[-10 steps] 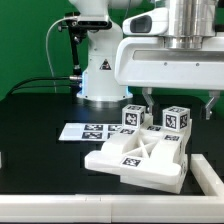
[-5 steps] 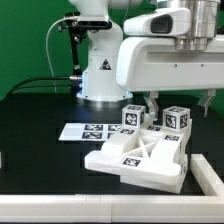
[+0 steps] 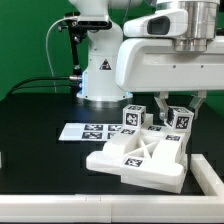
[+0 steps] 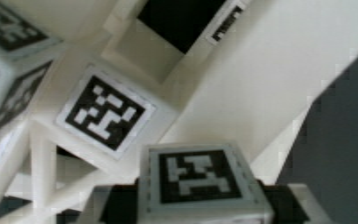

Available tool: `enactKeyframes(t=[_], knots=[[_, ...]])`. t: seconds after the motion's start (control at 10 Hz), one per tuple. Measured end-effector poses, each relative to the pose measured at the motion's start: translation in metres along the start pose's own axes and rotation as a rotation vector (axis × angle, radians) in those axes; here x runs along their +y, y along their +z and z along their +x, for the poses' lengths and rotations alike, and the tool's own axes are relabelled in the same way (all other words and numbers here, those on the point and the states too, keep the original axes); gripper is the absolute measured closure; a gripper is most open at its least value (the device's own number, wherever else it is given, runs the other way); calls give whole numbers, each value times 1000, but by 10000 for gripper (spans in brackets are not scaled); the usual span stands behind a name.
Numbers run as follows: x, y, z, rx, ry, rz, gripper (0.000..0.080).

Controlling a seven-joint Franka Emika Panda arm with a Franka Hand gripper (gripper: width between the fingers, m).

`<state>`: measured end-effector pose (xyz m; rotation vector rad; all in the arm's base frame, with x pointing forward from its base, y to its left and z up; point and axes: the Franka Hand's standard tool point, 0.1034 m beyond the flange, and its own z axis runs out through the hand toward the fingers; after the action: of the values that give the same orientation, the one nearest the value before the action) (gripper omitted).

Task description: Assemble chair

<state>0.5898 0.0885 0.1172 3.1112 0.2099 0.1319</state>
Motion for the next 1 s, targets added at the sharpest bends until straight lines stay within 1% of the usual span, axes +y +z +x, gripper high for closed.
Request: enactKeyframes(t=[0.3,0.5,0.6,0.7,0.9,1.0], knots=[[0,0,0,1,265,0,519],[0,1,0,13,585,32,519],[-5,1,1,19,676,36,518],[-8,1,1,17,783,49,518],[-12,0,2,-4,1031,99,518],[-11,1,3,-11,1093,115,518]])
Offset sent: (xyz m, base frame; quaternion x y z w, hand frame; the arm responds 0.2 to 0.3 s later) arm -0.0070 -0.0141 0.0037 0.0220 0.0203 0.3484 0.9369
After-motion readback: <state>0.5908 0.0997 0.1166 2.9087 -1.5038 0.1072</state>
